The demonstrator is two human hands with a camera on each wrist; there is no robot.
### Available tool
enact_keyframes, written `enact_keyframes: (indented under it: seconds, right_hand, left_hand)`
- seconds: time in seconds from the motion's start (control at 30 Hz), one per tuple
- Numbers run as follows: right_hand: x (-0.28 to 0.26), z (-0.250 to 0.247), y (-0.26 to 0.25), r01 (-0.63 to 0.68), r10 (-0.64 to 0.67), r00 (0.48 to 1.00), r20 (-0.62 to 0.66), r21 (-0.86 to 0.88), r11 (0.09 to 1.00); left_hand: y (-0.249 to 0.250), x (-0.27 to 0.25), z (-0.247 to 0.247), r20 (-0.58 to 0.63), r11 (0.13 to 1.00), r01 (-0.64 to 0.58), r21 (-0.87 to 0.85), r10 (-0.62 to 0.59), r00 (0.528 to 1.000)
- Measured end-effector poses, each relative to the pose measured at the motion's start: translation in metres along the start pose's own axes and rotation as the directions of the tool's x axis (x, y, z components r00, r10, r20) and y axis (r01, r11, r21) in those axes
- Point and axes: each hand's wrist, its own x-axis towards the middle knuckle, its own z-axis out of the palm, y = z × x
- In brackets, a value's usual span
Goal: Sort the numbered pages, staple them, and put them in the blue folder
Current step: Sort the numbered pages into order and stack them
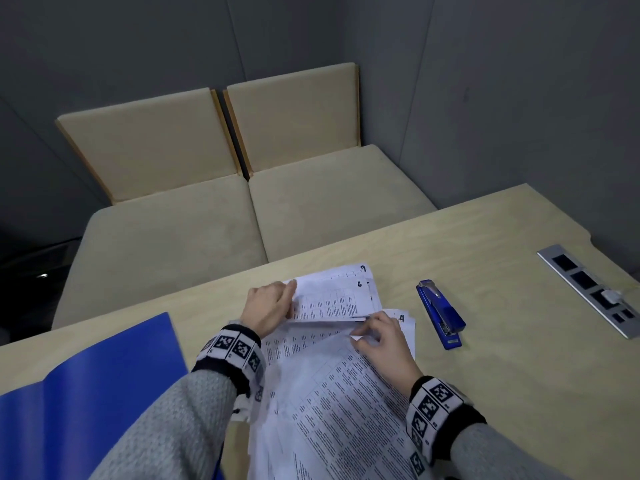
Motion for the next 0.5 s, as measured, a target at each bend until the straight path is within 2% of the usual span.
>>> enact_keyframes:
  seconds: [0.07,0.17,0.33,0.5]
  right_hand:
    - [0.000,0.001,0.002,-0.018,0.018,1.000,0.005,0.024,1.000]
    - [-0.001,0.001,0.004,-0.034,0.033,0.999,0.011,0.053,0.998]
    - [-0.004,0.000,0.005,-0.020,0.020,1.000,0.003,0.060,0.998]
    - [-0.006,0.003,0.003,-0.006,0.007,0.999,-0.051,0.012,1.000]
  left_hand:
    - [0.007,0.010,0.002,0.037,0.987,-0.022,0.160,0.016,0.999]
    - [0.016,0.018,0.008,0.142,0.988,-0.082,0.132,0.063,0.988]
    - [0.011,0.019,0.013,0.005,0.974,-0.189,0.128,0.190,0.982]
    - [0.013,0.013,0.012,-0.031,0.939,-0.303,0.162,0.312,0.950]
